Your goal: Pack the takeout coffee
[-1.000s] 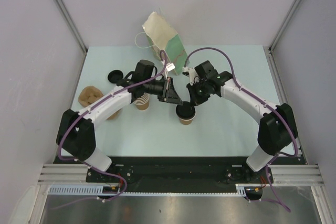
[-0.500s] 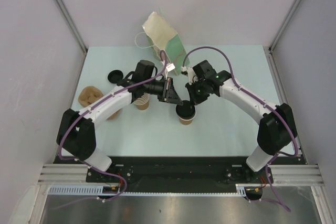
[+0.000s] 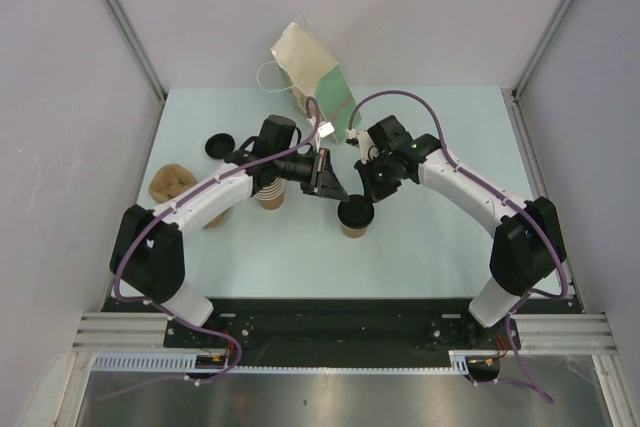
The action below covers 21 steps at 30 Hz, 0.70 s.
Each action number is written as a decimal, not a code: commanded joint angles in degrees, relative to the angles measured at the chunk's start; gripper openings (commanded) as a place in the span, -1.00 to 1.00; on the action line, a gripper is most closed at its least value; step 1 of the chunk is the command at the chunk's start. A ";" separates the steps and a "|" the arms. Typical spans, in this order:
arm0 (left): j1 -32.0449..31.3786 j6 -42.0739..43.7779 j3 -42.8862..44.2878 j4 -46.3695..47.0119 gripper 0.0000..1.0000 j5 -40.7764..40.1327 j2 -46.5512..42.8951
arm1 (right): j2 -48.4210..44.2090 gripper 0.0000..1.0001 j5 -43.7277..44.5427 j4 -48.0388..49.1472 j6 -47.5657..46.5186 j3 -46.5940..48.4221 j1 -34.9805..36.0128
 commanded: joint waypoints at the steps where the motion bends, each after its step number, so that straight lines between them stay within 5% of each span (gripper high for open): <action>1: -0.04 0.55 0.48 0.23 -0.77 -0.29 -0.06 | 0.64 -1.00 -0.36 -0.25 -0.39 2.38 0.04; 10: -0.04 0.64 0.48 0.23 -0.74 -0.55 0.38 | 1.78 -0.92 -1.42 -0.60 -0.57 2.30 -0.23; 21: -0.04 0.81 0.04 0.85 -0.70 0.06 0.46 | -0.15 -0.26 -2.82 -1.04 -0.48 3.17 -1.28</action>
